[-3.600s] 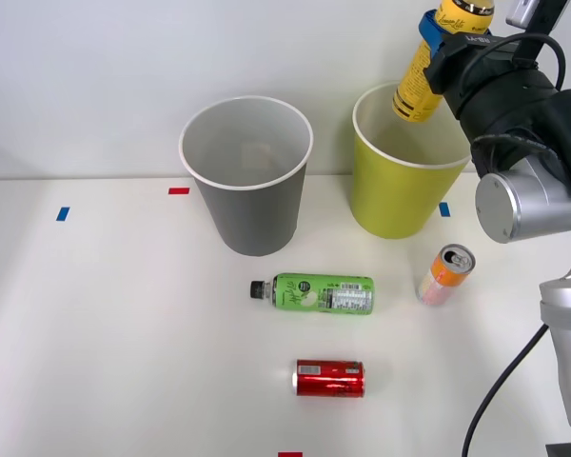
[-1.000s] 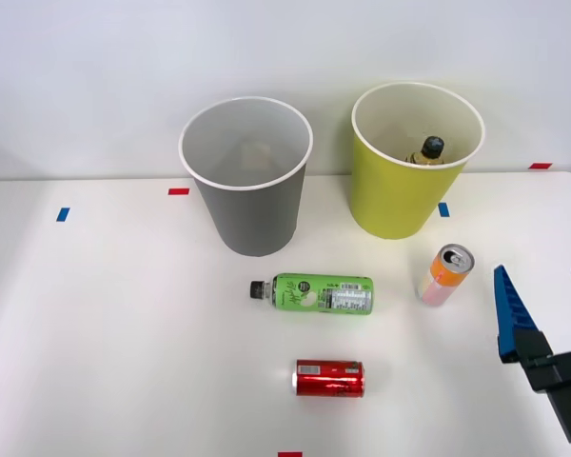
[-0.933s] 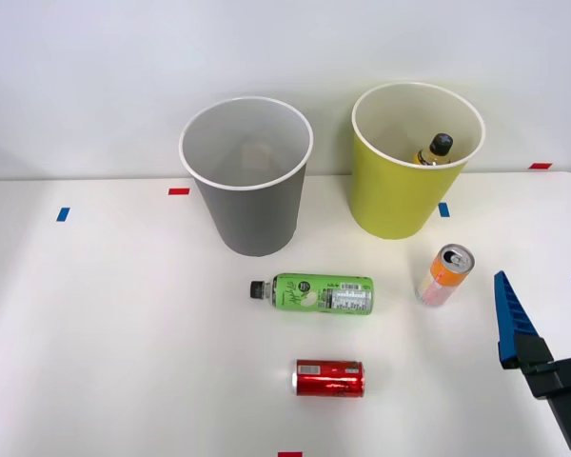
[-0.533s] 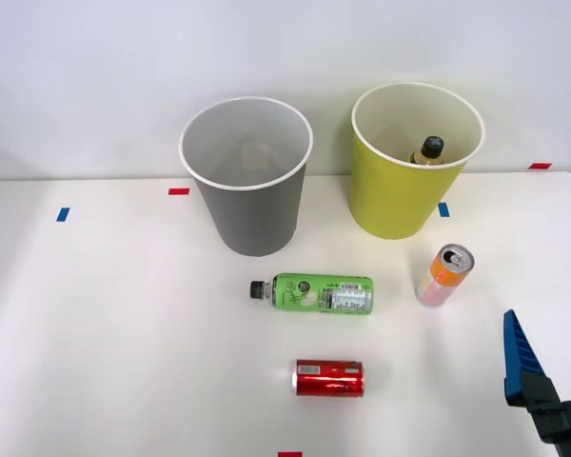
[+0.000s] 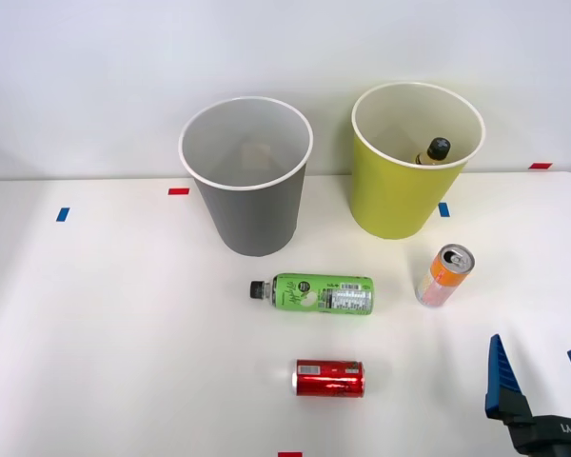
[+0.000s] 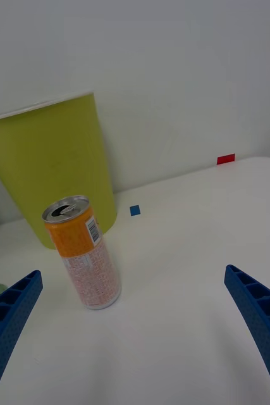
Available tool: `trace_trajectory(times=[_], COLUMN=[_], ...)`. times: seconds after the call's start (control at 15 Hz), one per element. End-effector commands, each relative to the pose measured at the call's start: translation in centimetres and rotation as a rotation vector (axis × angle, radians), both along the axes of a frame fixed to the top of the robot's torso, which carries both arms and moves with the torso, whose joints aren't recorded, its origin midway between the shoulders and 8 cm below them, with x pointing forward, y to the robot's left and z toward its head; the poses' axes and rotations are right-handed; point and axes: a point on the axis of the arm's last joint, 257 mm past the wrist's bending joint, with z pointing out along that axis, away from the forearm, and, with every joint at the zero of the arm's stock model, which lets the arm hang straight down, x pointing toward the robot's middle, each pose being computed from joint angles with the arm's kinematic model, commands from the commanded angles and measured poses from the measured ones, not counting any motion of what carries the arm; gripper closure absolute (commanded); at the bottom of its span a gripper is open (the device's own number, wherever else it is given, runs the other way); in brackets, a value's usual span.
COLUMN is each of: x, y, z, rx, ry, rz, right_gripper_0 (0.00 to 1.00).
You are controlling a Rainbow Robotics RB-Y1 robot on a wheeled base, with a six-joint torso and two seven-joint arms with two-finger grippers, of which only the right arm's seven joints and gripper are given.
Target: Put cans in the gray bin, plastic bottles in the light green bin
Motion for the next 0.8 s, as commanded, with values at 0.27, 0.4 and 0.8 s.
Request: trace_trajectory(times=[0.27,0.4,0.8], x=[-2.5,-4.5,-8.3], y=[3.7,5.1,6.3], z=[-1.6,-2.4,-5.1], rx=[-0.238,-0.326,-0.323], ry=[-0.045,-0.018,0.015], rz=[0.038,0.048,0.021], right_gripper_0=[0.0,0.0,0.0])
